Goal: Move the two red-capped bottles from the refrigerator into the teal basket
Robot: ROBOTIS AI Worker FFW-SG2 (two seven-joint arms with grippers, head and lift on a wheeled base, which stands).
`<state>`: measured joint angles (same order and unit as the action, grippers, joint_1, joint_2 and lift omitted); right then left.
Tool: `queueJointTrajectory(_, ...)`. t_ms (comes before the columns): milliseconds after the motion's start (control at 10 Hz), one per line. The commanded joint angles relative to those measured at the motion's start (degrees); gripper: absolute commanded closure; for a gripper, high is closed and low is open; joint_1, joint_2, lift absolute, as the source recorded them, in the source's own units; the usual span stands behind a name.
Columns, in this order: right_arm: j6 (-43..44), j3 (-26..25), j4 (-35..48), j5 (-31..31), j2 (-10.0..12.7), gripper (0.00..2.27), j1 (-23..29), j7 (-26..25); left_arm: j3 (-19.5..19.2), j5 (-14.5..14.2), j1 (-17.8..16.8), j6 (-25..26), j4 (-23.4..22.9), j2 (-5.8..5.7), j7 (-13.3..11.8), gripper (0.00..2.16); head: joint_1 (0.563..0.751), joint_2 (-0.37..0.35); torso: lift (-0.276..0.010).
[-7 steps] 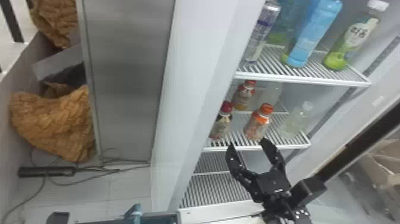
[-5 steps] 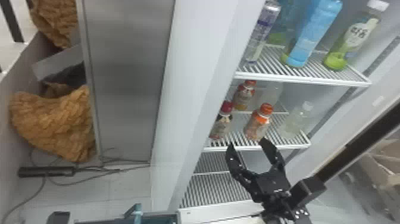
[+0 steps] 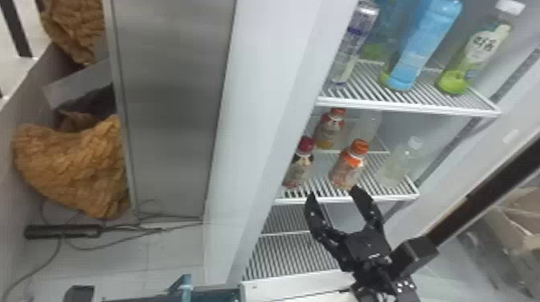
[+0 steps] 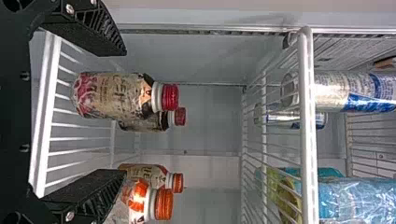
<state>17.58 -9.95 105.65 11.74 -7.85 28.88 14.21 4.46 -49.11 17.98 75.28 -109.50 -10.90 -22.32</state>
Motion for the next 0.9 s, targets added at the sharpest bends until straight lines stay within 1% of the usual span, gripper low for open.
queueJointTrajectory(0,0.0,0.13,-1.52,0.03,-0.24,0.1,-1.46,0.47,0.0,-0.25,0.16,-0.05,0.02,0.0,0.0,1.17,0.695,-0.35,-0.224)
queueJointTrajectory(100,0.0,0.13,-3.07,-0.08,-0.5,0.1,-3.0,2.14,0.0,-0.37,0.16,-0.05,0.02,0.0,0.0,1.17,0.695,-0.35,-0.224)
queueJointTrajectory(300,0.0,0.81,-4.33,-0.65,-0.68,0.1,-4.41,2.23,0.0,-0.48,0.16,-0.05,0.02,0.0,0.0,1.17,0.695,-0.35,-0.224)
queueJointTrajectory(800,0.0,3.9,-10.52,-1.91,-1.56,0.1,-11.02,2.23,0.11,-0.59,-0.12,-0.05,0.3,0.0,0.0,1.17,0.695,-0.35,-0.224)
